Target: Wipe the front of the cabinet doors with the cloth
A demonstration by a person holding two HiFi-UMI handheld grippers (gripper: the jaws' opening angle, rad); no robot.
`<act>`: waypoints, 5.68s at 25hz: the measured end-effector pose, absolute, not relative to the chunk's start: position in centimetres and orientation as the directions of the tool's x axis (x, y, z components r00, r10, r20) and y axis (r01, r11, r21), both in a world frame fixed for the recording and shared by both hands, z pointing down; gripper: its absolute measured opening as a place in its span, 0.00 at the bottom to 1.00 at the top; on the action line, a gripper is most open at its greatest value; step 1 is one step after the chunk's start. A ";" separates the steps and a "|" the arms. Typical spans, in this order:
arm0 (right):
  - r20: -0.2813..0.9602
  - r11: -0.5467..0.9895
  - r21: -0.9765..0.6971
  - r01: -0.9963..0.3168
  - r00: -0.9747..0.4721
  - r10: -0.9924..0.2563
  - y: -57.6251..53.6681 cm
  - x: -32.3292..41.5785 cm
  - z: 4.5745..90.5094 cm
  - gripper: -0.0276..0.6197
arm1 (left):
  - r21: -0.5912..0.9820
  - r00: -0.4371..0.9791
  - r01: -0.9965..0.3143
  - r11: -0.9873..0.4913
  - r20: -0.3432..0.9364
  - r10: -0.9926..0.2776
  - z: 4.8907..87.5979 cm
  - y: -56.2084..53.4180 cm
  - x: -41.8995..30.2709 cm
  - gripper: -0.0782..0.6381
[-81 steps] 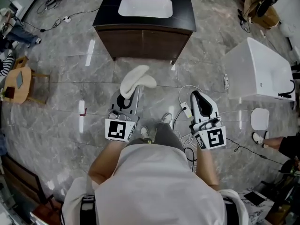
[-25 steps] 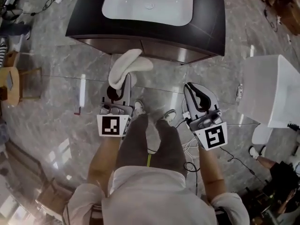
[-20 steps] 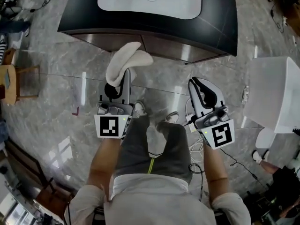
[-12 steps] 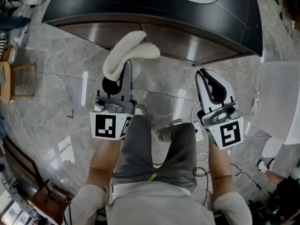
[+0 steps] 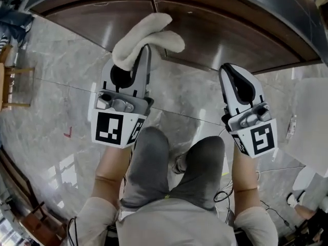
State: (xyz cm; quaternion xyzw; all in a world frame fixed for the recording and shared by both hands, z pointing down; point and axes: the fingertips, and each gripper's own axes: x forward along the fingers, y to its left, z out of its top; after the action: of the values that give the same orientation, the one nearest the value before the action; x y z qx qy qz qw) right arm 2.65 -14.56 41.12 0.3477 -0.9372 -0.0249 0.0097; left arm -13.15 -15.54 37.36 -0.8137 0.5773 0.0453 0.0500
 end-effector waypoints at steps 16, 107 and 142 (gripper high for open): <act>-0.112 0.725 0.152 -0.672 -0.741 -0.663 -14.1 3.7 46.3 0.11 | 0.007 0.301 -0.949 -0.316 -0.288 -0.909 39.9 -17.1 -14.5 0.19; -0.109 0.468 0.172 -0.867 -0.489 -0.866 -13.8 22.4 50.2 0.11 | 0.284 0.738 -0.368 -0.886 -0.491 -0.464 40.3 -18.2 14.7 0.20; -0.111 0.636 0.176 -0.751 -0.657 -0.746 -14.0 7.2 52.1 0.11 | 0.034 0.351 -0.923 -0.384 -0.336 -0.874 44.6 -21.6 -12.3 0.19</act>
State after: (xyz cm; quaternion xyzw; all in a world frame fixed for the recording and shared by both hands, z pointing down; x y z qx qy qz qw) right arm 7.23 -13.99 52.09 0.4138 -0.9044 -0.1034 -0.0139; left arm -12.32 -21.63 44.59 -0.8180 0.5491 0.1512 0.0806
